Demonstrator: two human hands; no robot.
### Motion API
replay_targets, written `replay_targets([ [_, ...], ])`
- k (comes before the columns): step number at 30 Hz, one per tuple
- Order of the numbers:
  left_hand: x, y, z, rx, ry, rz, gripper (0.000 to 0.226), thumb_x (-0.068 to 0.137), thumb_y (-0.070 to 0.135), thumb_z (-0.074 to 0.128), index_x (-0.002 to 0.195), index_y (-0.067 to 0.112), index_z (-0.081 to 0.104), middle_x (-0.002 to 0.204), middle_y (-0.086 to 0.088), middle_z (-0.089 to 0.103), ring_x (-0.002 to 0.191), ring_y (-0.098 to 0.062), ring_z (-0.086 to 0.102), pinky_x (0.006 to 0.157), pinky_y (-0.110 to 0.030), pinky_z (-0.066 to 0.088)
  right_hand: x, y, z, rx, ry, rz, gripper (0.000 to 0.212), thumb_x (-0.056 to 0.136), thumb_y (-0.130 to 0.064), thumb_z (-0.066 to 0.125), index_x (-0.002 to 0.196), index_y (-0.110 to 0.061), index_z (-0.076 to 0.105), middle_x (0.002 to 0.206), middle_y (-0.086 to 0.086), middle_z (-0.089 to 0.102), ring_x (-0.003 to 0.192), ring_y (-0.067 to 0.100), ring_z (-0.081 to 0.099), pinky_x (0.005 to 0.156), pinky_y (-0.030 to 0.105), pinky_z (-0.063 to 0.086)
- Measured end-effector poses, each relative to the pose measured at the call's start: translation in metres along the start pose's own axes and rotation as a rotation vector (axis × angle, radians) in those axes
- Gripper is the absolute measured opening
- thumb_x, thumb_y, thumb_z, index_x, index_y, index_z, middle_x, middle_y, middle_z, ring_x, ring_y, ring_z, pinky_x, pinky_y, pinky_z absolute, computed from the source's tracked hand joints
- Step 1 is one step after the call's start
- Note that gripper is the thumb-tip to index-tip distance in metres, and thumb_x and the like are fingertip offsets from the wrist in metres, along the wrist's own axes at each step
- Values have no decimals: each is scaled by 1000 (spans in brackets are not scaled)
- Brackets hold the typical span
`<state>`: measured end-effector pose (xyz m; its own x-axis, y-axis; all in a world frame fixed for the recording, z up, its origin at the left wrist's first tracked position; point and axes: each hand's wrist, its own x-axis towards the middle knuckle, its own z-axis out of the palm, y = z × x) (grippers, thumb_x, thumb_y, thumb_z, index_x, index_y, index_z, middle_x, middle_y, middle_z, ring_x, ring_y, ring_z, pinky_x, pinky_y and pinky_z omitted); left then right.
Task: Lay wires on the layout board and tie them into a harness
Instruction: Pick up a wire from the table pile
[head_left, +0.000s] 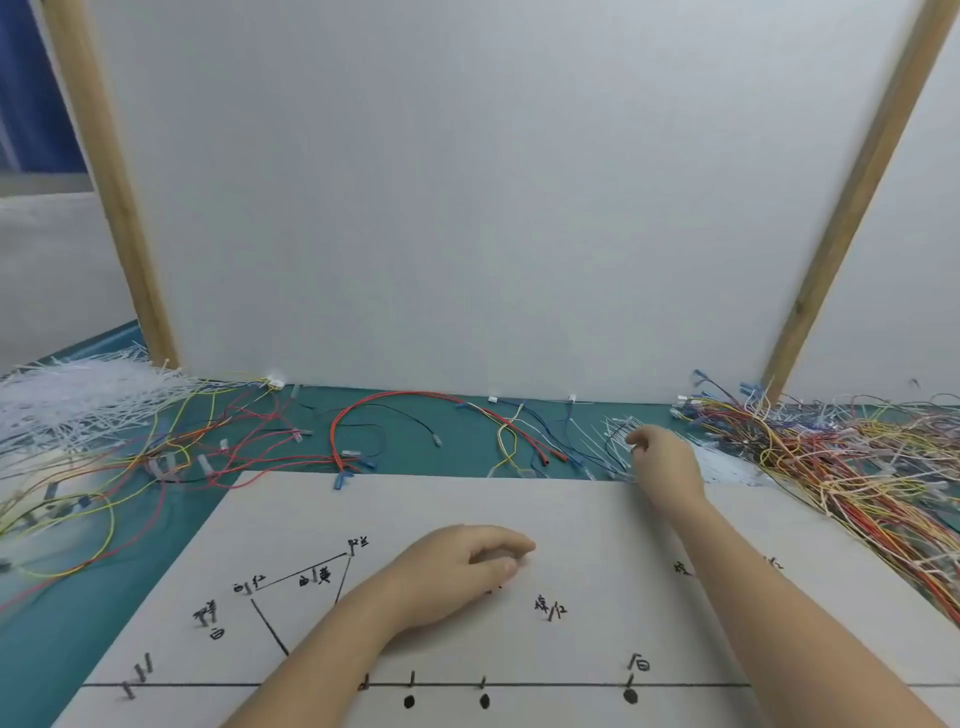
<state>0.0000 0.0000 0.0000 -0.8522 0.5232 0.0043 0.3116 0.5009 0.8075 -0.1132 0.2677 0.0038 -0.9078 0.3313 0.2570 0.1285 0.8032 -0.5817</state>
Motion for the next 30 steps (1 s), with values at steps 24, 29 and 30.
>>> replay_targets([
  [24, 7, -8, 1, 215, 42, 71, 30, 93, 22, 49, 120, 33, 59, 121, 25, 56, 115, 12, 41, 88, 2, 26, 30, 8, 8, 21, -81, 99, 18, 79, -3, 50, 62, -9, 53, 62, 14, 47, 62, 24, 39, 57, 27, 30],
  [29, 7, -6, 1, 219, 38, 56, 30, 93, 23, 49, 119, 33, 59, 120, 25, 56, 115, 10, 43, 97, -12, 32, 29, 7, -2, 96, -112, 105, 19, 80, -7, 55, 61, -11, 55, 56, 7, 47, 56, 21, 39, 50, 25, 29],
  [30, 6, -6, 1, 222, 37, 58, 30, 93, 23, 49, 119, 33, 59, 120, 25, 56, 114, 10, 44, 97, -12, 33, 27, 6, -1, 38, -143, 98, 20, 80, -10, 57, 61, -11, 54, 56, 7, 49, 58, 22, 42, 51, 26, 31],
])
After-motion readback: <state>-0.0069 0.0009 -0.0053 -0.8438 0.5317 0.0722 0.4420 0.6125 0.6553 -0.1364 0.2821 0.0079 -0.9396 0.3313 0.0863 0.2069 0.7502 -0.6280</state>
